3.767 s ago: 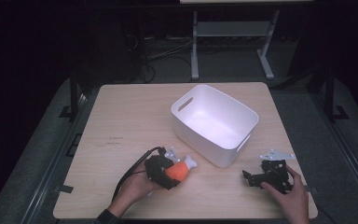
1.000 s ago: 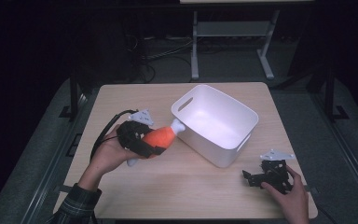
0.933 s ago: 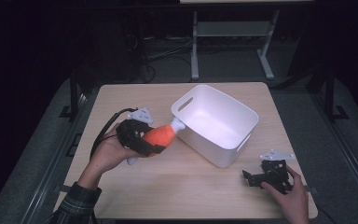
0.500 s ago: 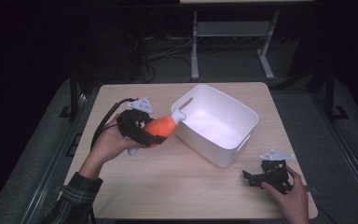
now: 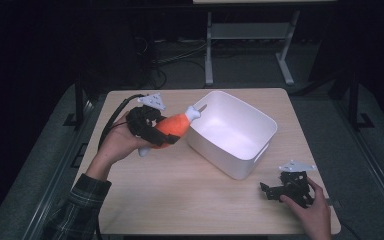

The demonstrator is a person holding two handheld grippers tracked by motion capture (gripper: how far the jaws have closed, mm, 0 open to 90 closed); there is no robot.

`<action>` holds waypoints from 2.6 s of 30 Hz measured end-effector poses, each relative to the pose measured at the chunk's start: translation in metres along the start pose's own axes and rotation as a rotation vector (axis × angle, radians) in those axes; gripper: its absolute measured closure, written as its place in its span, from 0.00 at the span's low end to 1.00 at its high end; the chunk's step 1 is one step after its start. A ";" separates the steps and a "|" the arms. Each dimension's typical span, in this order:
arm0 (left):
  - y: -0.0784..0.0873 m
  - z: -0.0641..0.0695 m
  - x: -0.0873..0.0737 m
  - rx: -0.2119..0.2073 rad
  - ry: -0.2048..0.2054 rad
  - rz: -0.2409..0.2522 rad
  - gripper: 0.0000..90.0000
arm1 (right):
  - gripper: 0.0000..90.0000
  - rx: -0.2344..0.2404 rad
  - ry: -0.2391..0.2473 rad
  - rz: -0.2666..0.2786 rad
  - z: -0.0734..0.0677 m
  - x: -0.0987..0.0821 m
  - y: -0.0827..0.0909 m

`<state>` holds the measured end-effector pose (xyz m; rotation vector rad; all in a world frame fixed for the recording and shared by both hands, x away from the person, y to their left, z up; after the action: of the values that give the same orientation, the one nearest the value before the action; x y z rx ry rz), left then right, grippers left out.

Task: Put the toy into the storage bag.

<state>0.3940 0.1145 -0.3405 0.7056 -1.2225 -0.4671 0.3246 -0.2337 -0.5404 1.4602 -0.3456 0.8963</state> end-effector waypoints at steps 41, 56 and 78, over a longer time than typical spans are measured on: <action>-0.033 -0.049 0.074 -0.004 -0.091 -0.042 0.32 | 0.00 0.000 -0.003 0.000 0.000 0.000 0.000; -0.060 -0.054 0.105 -0.044 -0.121 -0.043 0.32 | 0.00 0.000 -0.003 0.000 0.000 0.000 0.000; -0.115 -0.065 0.112 -0.055 -0.168 -0.136 0.29 | 0.00 0.000 -0.002 0.000 0.000 0.000 0.000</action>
<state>0.4939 -0.0263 -0.3565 0.7163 -1.3187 -0.6815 0.3245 -0.2335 -0.5403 1.4612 -0.3474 0.8947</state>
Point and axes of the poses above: each handheld gripper's, and its own axes: y roughly backward along the jaws, x roughly out of its top, z roughly to its right, the point moved 8 cm from there along -y, roughly forward along the jaws, and after that the axes turned 13 degrees about -x, right-handed, at the moved point
